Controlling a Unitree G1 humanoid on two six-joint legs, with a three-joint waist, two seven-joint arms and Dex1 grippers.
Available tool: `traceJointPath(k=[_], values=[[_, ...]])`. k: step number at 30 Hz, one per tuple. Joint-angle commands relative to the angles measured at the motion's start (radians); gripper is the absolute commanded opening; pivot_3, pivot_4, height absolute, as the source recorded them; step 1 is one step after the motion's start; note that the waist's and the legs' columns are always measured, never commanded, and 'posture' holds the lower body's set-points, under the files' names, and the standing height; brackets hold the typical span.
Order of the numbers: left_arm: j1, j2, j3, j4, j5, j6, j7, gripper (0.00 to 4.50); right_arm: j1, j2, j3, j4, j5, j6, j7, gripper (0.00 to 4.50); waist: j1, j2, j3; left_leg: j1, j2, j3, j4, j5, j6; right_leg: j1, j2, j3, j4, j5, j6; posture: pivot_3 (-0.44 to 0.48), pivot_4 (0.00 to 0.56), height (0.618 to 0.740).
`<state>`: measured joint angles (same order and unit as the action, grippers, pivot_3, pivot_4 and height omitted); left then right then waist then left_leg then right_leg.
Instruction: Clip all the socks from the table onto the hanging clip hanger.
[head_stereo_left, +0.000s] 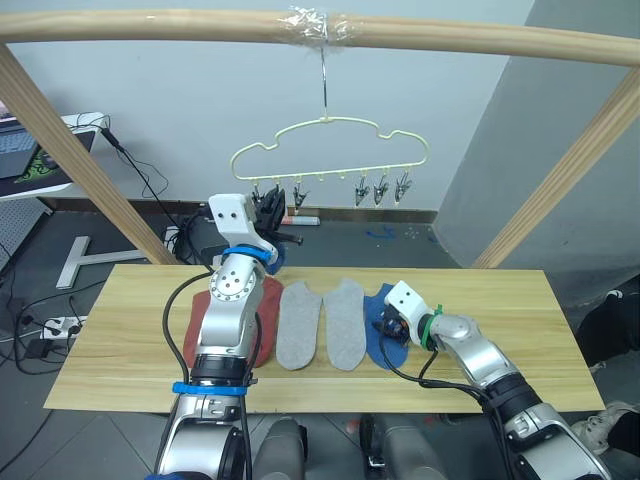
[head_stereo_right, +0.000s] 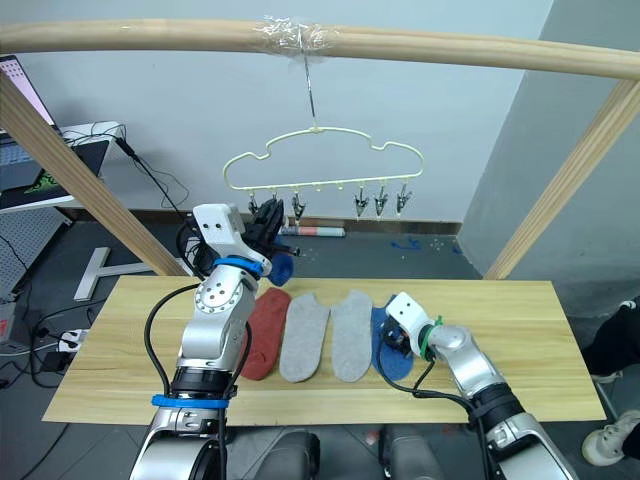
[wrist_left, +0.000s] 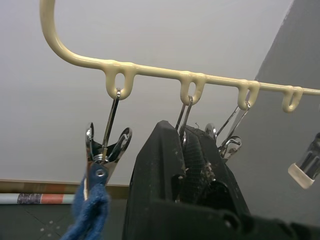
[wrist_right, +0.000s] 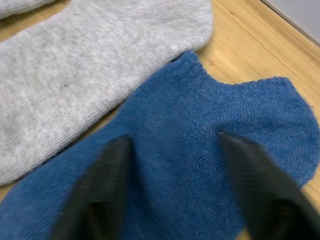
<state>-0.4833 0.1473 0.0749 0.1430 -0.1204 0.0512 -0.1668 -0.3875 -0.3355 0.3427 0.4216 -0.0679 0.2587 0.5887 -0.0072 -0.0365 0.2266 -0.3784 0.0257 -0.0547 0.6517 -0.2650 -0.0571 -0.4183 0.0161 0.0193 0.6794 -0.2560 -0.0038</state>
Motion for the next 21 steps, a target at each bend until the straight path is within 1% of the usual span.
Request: traceJointPath(k=[1, 4, 5, 8, 11, 14, 16, 18, 21], values=[[0.007, 0.001, 0.014, -0.028, -0.014, 0.003, -0.001, 0.00, 0.033, -0.041, 0.021, 0.059, -0.057, -0.023, 0.009, 1.39, 0.001, 0.000, 0.000, 0.000, 0.000, 0.000, 0.001, 0.000, 0.000, 0.001, 0.000, 0.000, 0.000, 0.000, 0.000, 0.036, 0.199, 0.740], [0.011, -0.003, 0.023, -0.033, -0.030, 0.020, -0.002, 0.00, 0.045, -0.080, 0.009, 0.053, -0.067, -0.072, 0.022, 0.27, 0.001, 0.000, 0.000, 0.003, 0.000, -0.001, 0.003, 0.000, 0.000, 0.005, 0.000, 0.000, 0.000, 0.000, 0.000, 0.037, 0.207, 0.740], [0.013, -0.003, 0.021, -0.035, -0.043, 0.029, -0.016, 0.00, 0.054, -0.102, 0.001, 0.041, -0.068, -0.084, 0.030, 0.01, 0.001, 0.000, 0.000, 0.004, 0.000, -0.001, 0.004, 0.000, 0.000, 0.007, 0.000, -0.001, 0.000, 0.000, 0.001, 0.037, 0.207, 0.740], [0.016, -0.003, 0.018, -0.041, -0.077, 0.059, -0.048, 0.00, 0.075, -0.144, -0.012, 0.002, -0.063, -0.108, 0.047, 0.01, 0.001, 0.000, 0.000, 0.006, -0.001, -0.001, 0.006, 0.000, 0.000, 0.010, 0.000, 0.000, -0.001, 0.000, 0.001, 0.037, 0.207, 0.740], [0.015, -0.005, 0.034, -0.055, -0.139, 0.117, -0.079, 0.00, 0.095, -0.202, -0.005, -0.093, -0.093, -0.193, 0.055, 0.01, 0.001, 0.000, 0.000, 0.006, -0.001, -0.001, 0.008, 0.000, 0.000, 0.011, 0.000, 0.000, -0.001, 0.000, 0.001, 0.037, 0.207, 0.740], [-0.002, -0.019, 0.098, -0.068, -0.285, 0.260, -0.092, 0.00, 0.103, -0.257, 0.005, -0.205, -0.160, -0.352, 0.031, 0.01, -0.007, 0.001, 0.001, 0.006, 0.000, -0.001, 0.008, 0.000, 0.000, 0.011, 0.000, 0.000, -0.001, 0.000, 0.001, 0.037, 0.207, 0.740], [-0.032, -0.036, 0.178, -0.065, -0.419, 0.378, -0.065, 0.00, 0.112, -0.259, 0.003, -0.279, -0.151, -0.448, 0.037, 0.01, -0.018, 0.000, 0.002, 0.006, 0.000, -0.001, 0.008, 0.000, 0.000, 0.010, 0.001, 0.000, -0.001, 0.000, 0.001, 0.032, 0.218, 0.740], [-0.047, -0.034, 0.215, -0.070, -0.495, 0.455, -0.063, 0.00, 0.116, -0.250, -0.001, -0.320, -0.144, -0.495, 0.035, 0.01, -0.026, 0.000, 0.002, 0.005, 0.000, -0.001, 0.008, 0.000, 0.000, 0.010, 0.002, -0.001, 0.000, 0.000, 0.001, 0.032, 0.218, 0.740], [-0.050, -0.019, 0.227, -0.097, -0.576, 0.549, -0.091, 0.00, 0.106, -0.224, 0.003, -0.371, -0.161, -0.543, 0.022, 0.01, -0.026, 0.000, 0.002, 0.004, 0.000, -0.002, 0.007, 0.000, 0.000, 0.010, 0.005, -0.002, 0.000, 0.000, 0.001, 0.032, 0.218, 0.740]])
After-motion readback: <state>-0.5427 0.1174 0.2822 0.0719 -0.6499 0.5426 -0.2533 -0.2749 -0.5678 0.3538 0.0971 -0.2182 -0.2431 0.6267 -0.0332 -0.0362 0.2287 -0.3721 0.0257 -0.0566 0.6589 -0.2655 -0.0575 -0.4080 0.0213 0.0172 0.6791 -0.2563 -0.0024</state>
